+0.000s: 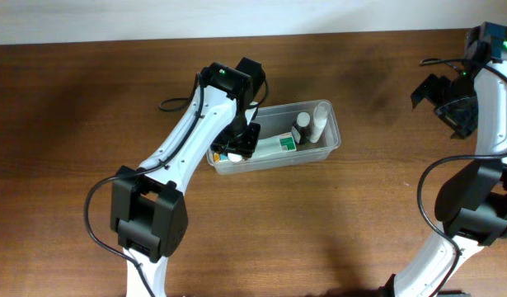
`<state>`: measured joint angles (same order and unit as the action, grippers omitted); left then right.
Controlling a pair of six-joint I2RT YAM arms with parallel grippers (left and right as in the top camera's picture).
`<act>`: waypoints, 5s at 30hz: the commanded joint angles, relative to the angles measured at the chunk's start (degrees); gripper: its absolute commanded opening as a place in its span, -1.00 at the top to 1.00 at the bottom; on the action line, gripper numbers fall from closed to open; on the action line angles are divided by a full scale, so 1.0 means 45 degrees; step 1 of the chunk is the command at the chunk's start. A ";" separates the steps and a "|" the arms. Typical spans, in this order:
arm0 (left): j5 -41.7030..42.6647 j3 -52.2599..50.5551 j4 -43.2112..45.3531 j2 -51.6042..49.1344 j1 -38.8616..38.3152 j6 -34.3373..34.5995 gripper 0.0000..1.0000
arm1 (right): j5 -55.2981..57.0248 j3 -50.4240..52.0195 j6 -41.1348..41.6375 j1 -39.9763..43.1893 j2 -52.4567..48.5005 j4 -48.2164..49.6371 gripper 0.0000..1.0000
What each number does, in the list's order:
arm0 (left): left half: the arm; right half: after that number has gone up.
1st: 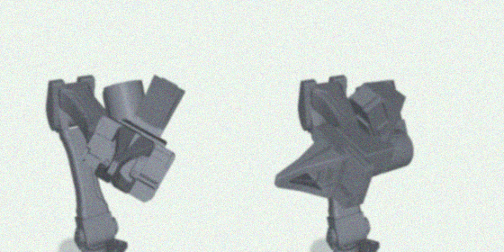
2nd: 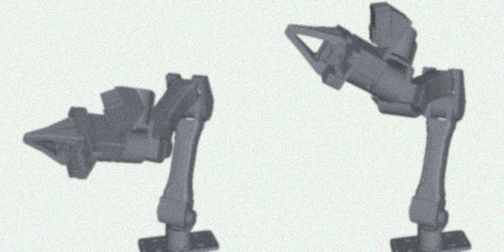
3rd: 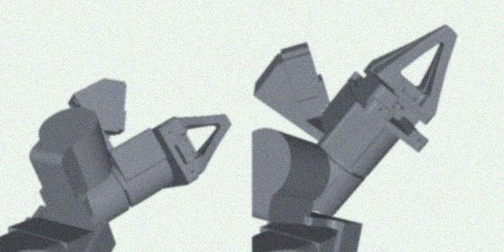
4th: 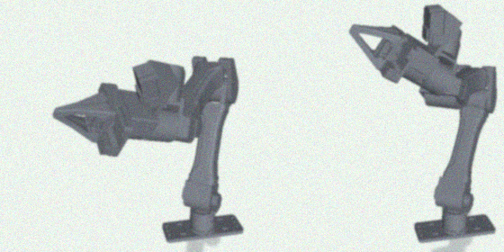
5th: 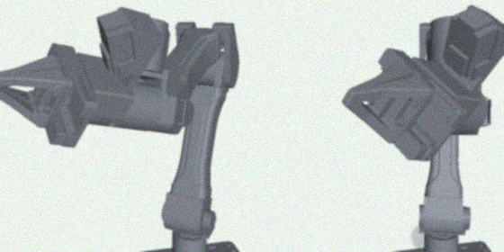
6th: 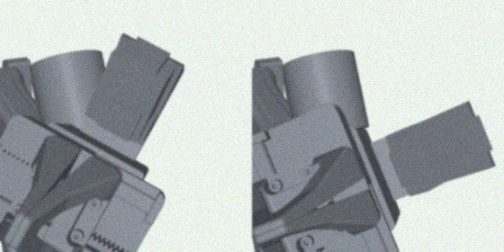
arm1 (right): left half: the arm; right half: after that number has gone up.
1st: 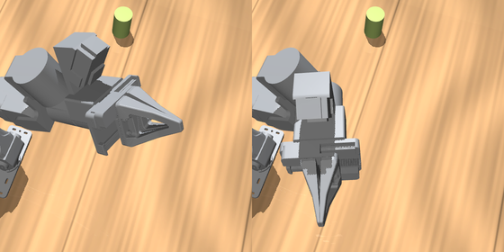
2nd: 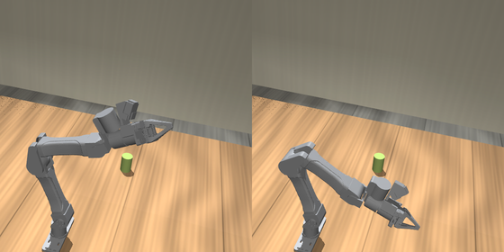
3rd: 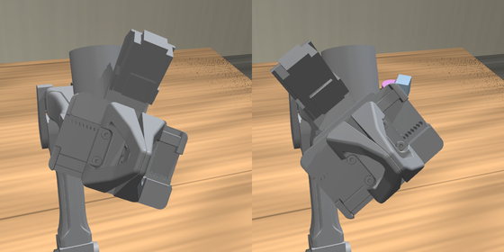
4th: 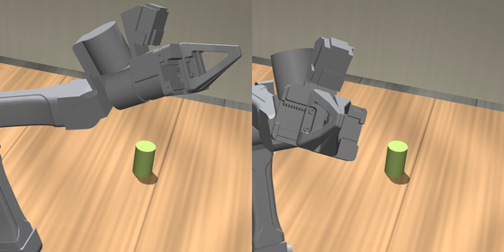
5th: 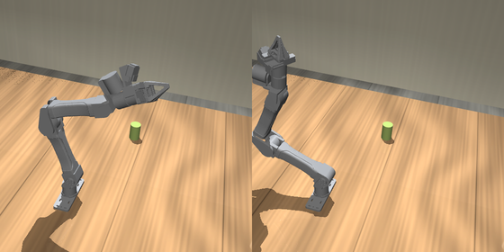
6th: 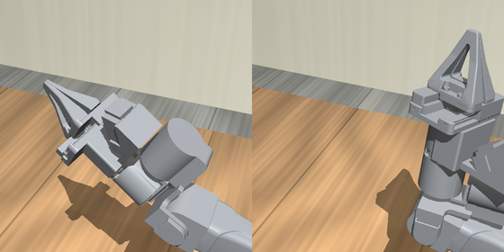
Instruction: Pack container
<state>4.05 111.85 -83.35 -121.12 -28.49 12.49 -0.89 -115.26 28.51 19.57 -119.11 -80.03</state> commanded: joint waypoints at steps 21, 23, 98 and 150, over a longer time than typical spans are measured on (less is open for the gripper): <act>-0.0243 0.0714 -0.0160 0.0423 0.0058 0.0063 0.31 | 0.0160 -0.0005 0.0117 -0.0010 0.0146 0.0039 -0.97; -0.0452 0.1321 -0.0442 0.0423 0.0121 0.0063 0.32 | 0.0160 -0.0005 0.0117 -0.0010 0.0146 0.0034 -0.97; 0.1200 0.5095 0.4561 -0.3050 -0.3007 -0.0034 0.31 | 0.0160 -0.0005 0.0117 -0.0010 0.0146 0.0034 -0.96; -0.3478 1.3299 -0.2968 -0.0491 -0.0617 0.0301 -0.99 | 0.0160 -0.0005 0.0112 -0.0010 0.0146 0.0039 -0.97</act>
<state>-11.44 170.19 -96.49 -129.56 -31.59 13.30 -0.89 -115.26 28.53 19.57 -119.11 -80.03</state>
